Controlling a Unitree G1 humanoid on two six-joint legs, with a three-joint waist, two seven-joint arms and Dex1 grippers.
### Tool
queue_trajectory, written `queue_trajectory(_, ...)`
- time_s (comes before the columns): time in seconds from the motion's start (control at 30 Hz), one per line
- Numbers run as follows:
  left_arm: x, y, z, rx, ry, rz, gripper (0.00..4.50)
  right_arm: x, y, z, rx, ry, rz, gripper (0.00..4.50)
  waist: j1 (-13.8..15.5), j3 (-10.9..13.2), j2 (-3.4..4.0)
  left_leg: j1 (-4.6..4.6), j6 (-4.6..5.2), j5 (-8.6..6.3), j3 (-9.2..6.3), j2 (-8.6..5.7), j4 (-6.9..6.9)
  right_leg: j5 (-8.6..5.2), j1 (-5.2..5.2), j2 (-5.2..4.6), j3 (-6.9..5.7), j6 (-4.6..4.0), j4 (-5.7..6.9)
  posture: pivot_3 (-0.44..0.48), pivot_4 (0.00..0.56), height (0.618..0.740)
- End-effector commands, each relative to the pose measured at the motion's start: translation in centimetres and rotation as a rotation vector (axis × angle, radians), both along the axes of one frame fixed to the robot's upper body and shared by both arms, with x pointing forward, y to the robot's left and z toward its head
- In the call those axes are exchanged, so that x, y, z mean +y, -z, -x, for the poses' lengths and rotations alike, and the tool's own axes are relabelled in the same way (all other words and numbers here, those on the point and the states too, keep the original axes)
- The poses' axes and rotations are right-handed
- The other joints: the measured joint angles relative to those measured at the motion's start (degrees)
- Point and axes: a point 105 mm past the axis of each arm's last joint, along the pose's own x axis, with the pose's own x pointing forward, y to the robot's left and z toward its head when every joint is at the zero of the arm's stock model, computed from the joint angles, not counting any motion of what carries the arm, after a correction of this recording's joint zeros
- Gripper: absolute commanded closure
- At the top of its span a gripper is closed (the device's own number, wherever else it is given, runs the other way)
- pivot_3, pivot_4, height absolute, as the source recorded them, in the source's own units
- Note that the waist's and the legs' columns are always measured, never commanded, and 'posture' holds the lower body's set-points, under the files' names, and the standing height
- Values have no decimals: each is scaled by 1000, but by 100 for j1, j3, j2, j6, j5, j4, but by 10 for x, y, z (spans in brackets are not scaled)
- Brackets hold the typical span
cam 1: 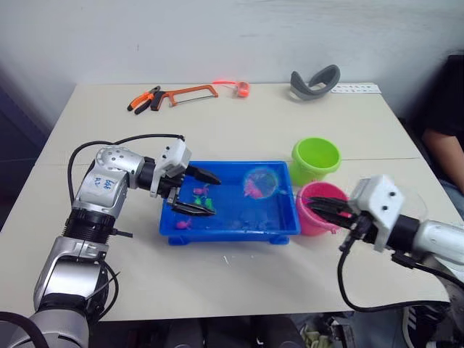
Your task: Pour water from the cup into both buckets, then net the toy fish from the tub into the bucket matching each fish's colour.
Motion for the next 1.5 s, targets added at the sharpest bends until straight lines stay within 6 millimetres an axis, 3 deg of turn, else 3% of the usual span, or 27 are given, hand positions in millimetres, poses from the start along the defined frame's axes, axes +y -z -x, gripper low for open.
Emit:
queue_trajectory(0.03, -15, -11, 3, -29, 83, 35, 48, -14, -19, 14, -65, 85, 14, 4500, 3, 0, 0, 1, 0, 0, 1, -1, 0, 0, 1, 1, 1, 1, 0, 0, 150, 740)
queue_trajectory(0.2, -30, -8, 1, -27, 135, 45, 48, -39, -28, 32, -87, 226, 43, 4500, 9, 0, 0, 0, 0, 0, -1, 0, -3, 1, 4, 8, 4, 2, -8, 0, 150, 740)
queue_trajectory(0.4, -39, -5, -4, -40, 176, 41, 48, -63, -24, 50, -85, 334, 187, 4500, -1, 0, 1, 1, 0, 0, 1, -3, -9, 3, 5, 15, 6, 6, -20, 0, 150, 740)
queue_trajectory(0.53, -43, -5, -6, -47, 192, 38, 48, -78, -18, 55, -131, 372, 402, 4500, 0, 0, 1, 2, 0, 0, 6, -4, -10, 7, 6, 20, 6, 12, -28, 0, 150, 740)
queue_trajectory(0.73, -44, -8, -9, -62, 193, 40, 48, -78, -7, 56, -254, 253, 721, 4500, -3, 0, 1, 2, 0, 0, 12, -12, -16, 10, 6, 21, 2, 20, -40, 0, 150, 740)
queue_trajectory(0.83, -43, -8, -10, -65, 191, 40, 48, -79, -8, 52, -335, 217, 818, 4500, 0, 0, 1, 2, 0, 0, 14, -13, -14, 12, 6, 21, 2, 23, -41, 0, 150, 740)
queue_trajectory(1.07, -42, -8, -11, -71, 180, 45, 48, -82, -8, 45, -519, 10, 1220, 4500, 0, 0, 1, 4, 0, 0, 17, -20, -12, 13, 7, 20, 3, 24, -41, 0, 150, 740)
queue_trajectory(1.3, -42, -8, -12, -73, 168, 53, 48, -83, -5, 45, -611, -73, 1292, 4500, -1, 0, 0, 7, -1, 0, 18, -12, -11, 13, 9, 19, 5, 24, -40, 0, 150, 740)
queue_trajectory(1.5, -42, -9, -13, -76, 160, 60, 48, -82, -20, 40, -708, -63, 1320, 4500, -2, 0, 1, 11, -1, 1, 21, -11, -4, 13, 11, 17, 6, 24, -30, 0, 150, 740)
